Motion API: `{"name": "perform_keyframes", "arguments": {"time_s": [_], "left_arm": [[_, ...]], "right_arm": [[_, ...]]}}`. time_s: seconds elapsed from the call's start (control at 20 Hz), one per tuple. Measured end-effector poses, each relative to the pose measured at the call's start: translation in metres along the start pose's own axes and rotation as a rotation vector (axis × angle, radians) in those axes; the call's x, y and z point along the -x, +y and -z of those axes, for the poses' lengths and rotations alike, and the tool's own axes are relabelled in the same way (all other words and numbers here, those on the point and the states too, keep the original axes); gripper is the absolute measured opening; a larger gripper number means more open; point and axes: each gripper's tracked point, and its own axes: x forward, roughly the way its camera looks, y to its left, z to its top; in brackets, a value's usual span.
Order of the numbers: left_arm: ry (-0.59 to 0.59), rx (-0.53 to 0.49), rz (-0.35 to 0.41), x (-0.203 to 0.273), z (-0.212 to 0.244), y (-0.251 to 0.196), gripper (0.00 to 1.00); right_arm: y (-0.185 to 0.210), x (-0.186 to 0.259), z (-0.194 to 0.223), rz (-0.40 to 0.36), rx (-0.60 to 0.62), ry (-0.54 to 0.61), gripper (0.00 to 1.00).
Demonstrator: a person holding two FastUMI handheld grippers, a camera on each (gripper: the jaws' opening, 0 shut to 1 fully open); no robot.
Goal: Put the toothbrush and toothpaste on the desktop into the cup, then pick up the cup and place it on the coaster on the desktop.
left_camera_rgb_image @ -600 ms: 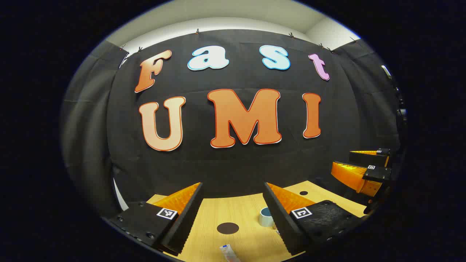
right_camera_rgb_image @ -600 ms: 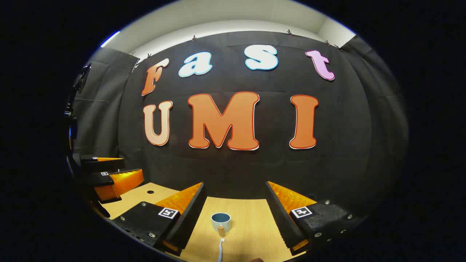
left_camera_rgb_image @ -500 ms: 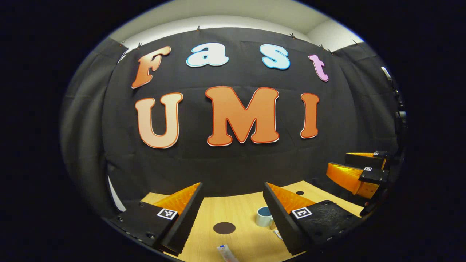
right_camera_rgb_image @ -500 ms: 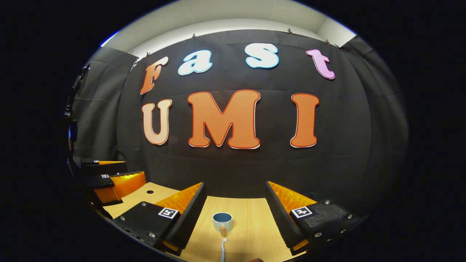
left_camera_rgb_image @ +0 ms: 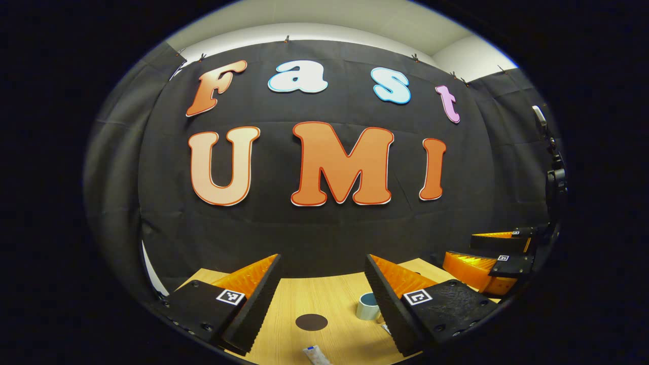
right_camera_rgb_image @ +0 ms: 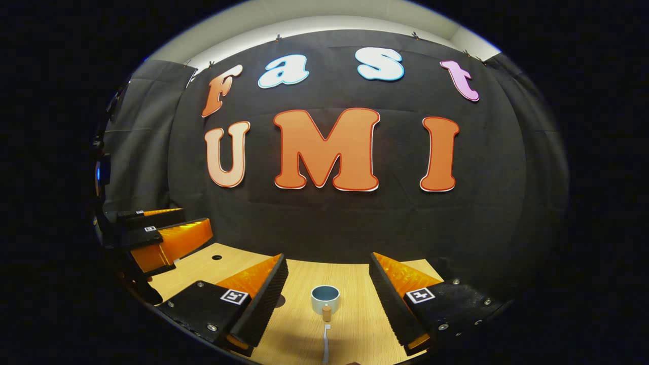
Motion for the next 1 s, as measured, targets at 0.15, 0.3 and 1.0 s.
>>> {"name": "perform_keyframes", "arguments": {"time_s": [0.15,0.3,1.0], "left_arm": [[0.006,-0.008,0.016,-0.001,0.005,0.009,0.97],[0.014,-0.013,0.05,-0.004,0.009,0.017,0.97],[0.111,-0.036,-0.08,0.001,0.05,0.053,0.98]], "right_arm": [[0.004,-0.007,0.012,0.037,0.047,0.035,0.97],[0.012,-0.012,0.028,0.055,0.066,0.09,0.97],[0.037,-0.014,0.158,-0.069,0.063,0.575,0.93]]}}
